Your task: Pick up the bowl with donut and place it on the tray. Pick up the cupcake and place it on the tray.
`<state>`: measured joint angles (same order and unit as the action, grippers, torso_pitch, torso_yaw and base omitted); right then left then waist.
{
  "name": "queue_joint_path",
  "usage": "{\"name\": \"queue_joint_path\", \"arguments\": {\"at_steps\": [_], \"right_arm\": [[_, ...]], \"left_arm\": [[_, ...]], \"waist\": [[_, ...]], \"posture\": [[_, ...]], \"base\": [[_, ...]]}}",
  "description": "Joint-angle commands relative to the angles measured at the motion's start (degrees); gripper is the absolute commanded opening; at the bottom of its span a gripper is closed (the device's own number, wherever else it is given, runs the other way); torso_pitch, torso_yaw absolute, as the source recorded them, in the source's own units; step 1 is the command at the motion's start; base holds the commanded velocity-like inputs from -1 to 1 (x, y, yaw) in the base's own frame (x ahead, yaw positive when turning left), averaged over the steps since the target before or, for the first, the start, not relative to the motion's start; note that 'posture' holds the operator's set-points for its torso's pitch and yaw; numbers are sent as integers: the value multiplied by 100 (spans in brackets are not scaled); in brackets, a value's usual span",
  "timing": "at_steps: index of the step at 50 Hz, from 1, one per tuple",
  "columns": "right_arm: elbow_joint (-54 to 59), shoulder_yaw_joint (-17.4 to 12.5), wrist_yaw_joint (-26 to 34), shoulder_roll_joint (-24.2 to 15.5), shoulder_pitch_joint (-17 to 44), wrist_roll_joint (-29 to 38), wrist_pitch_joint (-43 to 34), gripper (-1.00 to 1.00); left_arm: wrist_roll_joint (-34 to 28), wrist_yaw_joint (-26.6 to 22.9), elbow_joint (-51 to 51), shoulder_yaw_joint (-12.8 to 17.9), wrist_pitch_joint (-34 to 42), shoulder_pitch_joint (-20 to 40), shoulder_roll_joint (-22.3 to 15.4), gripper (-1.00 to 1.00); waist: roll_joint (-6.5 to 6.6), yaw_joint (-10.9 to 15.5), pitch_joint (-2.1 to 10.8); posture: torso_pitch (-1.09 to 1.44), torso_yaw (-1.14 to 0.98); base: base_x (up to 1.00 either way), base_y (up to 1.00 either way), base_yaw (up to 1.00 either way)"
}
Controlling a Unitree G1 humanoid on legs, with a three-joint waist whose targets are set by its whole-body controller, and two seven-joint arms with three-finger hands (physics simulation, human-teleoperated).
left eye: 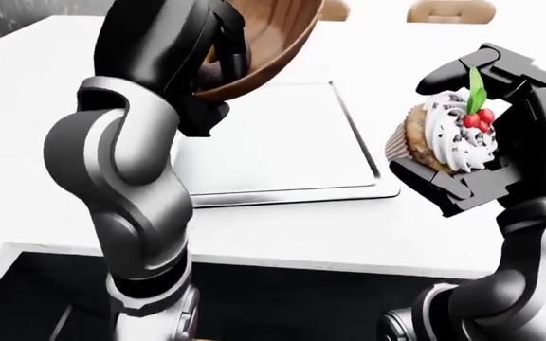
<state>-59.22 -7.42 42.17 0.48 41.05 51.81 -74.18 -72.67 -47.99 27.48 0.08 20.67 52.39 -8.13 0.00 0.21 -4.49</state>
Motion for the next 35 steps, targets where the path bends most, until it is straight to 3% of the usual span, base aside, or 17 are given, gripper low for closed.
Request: {"name": "queue_joint_path", "arguments": {"at_steps": [1,8,22,35], "right_arm": [[-78,24,34,-15,144,59,143,-100],[-78,52,132,24,190,204,154,-100],[-78,-16,223,59,227,293,185,-100],[-78,-142,-4,-59,169,-48,170,-100]], "left_arm": [[-12,477,-8,110,-128,234,-74,-100],[204,988,-948,100,-323,617,-184,-100],[491,2155,-2986,-63,-742,1101,-52,-100],[277,1555,-2428,-86,-896,761,-59,-100]], "waist": [[-12,10,165],[-30,6,201],[-31,21,296],[-10,-24,303]], "posture": [[0,0],[0,0],[0,0],[0,0]], "base": [[0,0,0],[0,0,0],[0,0,0],[0,0,0]]}}
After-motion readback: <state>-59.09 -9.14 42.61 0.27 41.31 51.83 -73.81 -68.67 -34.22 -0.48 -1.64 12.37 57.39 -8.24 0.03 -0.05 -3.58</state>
